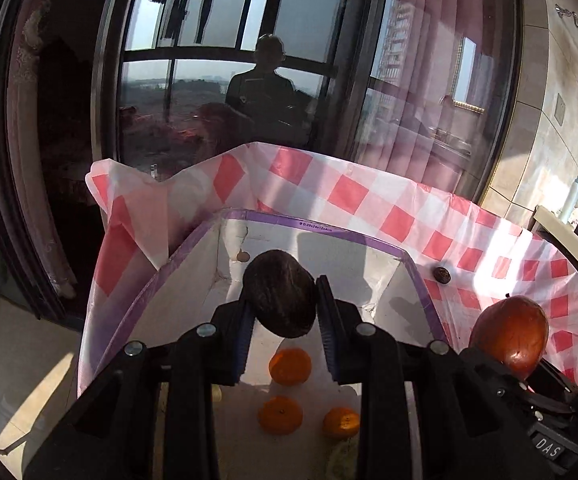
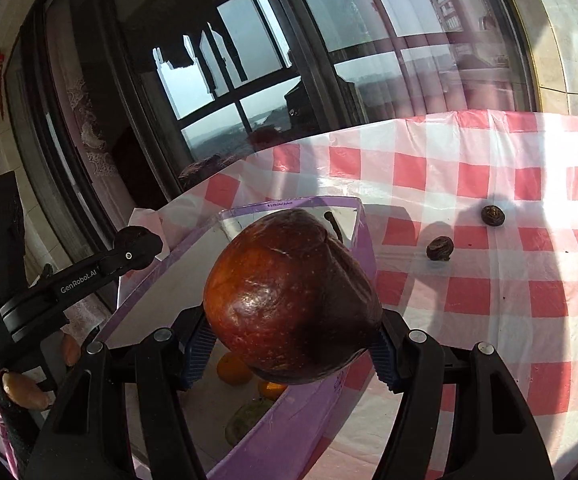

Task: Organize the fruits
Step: 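Carry the date and apple into the white box and open both grippers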

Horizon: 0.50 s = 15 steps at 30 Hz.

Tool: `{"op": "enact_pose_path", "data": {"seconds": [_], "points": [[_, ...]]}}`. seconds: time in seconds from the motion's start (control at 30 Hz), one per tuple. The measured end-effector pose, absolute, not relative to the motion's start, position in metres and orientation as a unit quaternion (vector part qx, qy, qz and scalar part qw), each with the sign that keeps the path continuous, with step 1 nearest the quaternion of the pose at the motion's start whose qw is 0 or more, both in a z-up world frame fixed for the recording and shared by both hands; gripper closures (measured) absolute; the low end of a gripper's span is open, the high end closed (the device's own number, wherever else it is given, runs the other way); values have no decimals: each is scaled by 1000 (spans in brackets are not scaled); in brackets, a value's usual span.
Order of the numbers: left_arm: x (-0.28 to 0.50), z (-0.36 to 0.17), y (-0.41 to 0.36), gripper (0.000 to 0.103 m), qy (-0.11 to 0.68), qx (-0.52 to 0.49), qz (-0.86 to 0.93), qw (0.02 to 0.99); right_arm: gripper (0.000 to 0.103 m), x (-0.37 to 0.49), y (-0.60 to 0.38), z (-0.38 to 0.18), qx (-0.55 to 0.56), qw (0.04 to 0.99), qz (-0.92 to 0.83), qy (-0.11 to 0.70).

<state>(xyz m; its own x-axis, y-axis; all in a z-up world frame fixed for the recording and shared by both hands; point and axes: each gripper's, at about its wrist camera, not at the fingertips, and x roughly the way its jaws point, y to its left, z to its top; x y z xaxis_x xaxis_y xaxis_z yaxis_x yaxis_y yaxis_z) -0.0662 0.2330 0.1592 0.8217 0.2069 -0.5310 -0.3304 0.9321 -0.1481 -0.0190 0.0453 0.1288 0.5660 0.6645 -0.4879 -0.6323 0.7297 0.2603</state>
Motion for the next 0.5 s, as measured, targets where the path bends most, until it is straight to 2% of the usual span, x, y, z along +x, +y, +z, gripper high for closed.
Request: {"op": "enact_pose_path", "data": {"seconds": [0.27,0.37,0.5], "points": [[-22,117,274,74,424,-150,135,883,39,-3,133,97,-209,836,349,368],[-15,103,274,74,459,-147,138,865,39,-5,152,80,-280,820,327,377],[-13,95,275,74,475,-140,156,854,39,-4,158,74,-313,805,316,394]]}}
